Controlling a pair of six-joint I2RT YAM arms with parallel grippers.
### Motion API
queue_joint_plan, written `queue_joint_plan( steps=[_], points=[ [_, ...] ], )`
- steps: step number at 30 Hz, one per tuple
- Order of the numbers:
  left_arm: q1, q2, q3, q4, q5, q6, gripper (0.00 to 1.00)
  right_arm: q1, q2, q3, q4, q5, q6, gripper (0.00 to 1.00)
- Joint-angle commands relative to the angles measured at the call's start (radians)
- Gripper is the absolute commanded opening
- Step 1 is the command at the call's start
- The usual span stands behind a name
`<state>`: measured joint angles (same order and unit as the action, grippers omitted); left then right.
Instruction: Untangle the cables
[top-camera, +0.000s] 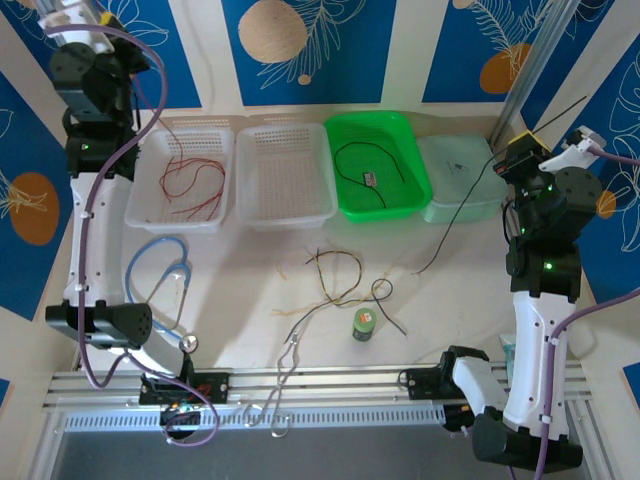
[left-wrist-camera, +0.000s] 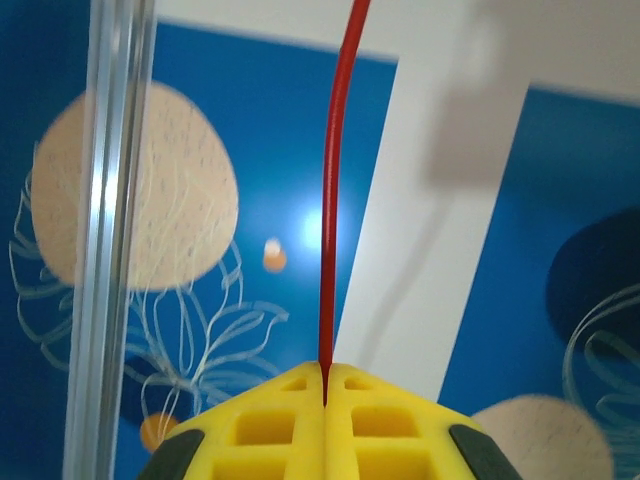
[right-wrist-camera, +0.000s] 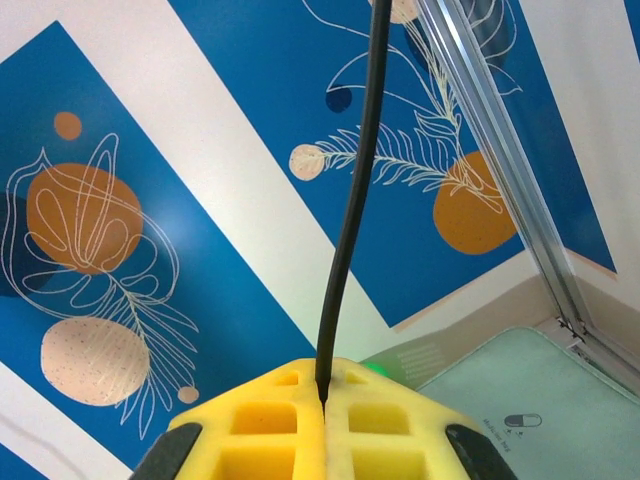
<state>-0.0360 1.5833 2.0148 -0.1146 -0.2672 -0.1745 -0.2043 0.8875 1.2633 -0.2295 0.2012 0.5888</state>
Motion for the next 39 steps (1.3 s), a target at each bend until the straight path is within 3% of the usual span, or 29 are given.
queue_joint_plan(
  steps=[1,7,10,16,23,29,35,39],
  points=[
    [-0.002,0.043,-0.078,-0.051,-0.057,0.026,0.00,-0.003,-0.001,0.043,-0.002,-0.014,0.014,0.00],
    [-0.003,0.078,-0.227,-0.097,-0.113,0.034,0.00,0.008,-0.002,0.107,-0.020,-0.110,0.039,0.00],
    [-0.008,0.094,-0.260,-0.125,-0.083,0.059,0.00,0.018,-0.002,0.128,-0.030,-0.103,0.031,0.00],
    [-0.013,0.151,-0.290,-0.187,-0.144,0.093,0.00,0.023,0.001,0.133,-0.031,-0.094,0.022,0.00],
    [-0.010,0.265,-0.318,-0.273,-0.118,0.031,0.00,0.031,-0.001,0.132,-0.030,-0.099,0.022,0.00],
    [0.017,0.401,-0.287,-0.395,-0.001,-0.071,0.00,0.032,-0.001,0.152,-0.046,-0.097,-0.015,0.00],
    [0.045,0.558,-0.165,-0.570,0.064,-0.063,0.00,0.033,-0.002,0.174,-0.061,-0.091,-0.033,0.00],
    [0.107,0.636,-0.088,-0.673,0.227,-0.102,0.00,0.034,-0.004,0.179,-0.067,-0.091,-0.041,0.00]
  ],
)
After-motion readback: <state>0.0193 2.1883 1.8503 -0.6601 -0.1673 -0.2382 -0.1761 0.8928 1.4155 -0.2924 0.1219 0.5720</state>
